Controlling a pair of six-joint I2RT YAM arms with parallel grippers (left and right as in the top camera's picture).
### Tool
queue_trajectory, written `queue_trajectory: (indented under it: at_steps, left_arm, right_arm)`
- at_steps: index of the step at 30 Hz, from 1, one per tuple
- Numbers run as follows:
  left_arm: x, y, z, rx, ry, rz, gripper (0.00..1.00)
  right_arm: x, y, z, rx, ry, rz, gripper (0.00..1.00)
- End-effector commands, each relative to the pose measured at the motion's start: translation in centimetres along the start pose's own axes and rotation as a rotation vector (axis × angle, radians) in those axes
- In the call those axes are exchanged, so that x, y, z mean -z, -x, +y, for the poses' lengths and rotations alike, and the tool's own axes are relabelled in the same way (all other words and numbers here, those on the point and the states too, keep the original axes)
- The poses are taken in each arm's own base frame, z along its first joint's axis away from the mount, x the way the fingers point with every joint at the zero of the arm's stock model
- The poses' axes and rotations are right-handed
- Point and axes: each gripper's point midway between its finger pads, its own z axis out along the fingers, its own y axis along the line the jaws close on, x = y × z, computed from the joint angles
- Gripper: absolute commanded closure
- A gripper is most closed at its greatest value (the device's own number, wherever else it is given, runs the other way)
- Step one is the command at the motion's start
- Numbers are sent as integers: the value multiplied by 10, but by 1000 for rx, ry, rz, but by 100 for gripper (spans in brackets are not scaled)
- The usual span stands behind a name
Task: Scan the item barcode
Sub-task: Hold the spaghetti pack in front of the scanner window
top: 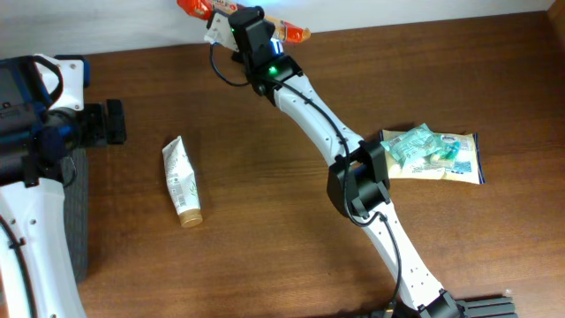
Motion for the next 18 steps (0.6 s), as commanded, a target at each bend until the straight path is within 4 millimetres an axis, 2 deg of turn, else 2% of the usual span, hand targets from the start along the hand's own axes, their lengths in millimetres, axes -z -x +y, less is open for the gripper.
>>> queue_trajectory:
  at_steps: [1,4,7,10,13,14,16,17,18]
  left_arm:
    - [5,1,0,-11,-3,-11,1]
    - [5,1,0,-11,-3,-11,1]
    - [5,1,0,-11,-3,-11,1]
    - [5,1,0,-11,-3,-11,1]
    - [5,1,0,-11,-3,-11,1]
    - [5,1,0,-11,-3,-11,1]
    - [5,1,0,-11,-3,-11,1]
    - [5,1,0,-11,-3,-11,1]
    - [5,1,0,-11,-3,-11,1]
  right_arm:
    - [23,24,-64,-70,-185,-39,96]
    - [24,24,-67,-22,-204,-30,96]
    - [28,33,-61,5,-199,-39,96]
    - [38,41,-64,17,-192,-42,96]
    - [68,54,-82,-10,-150,-56,96]
    - [84,58,-97,-75,-147,-62,96]
    - [127,58,-123,-213,-108,-41,96]
    - [156,52,-131,-317,-64,-7,96]
    - [175,45,-134,-405,-34,27,96]
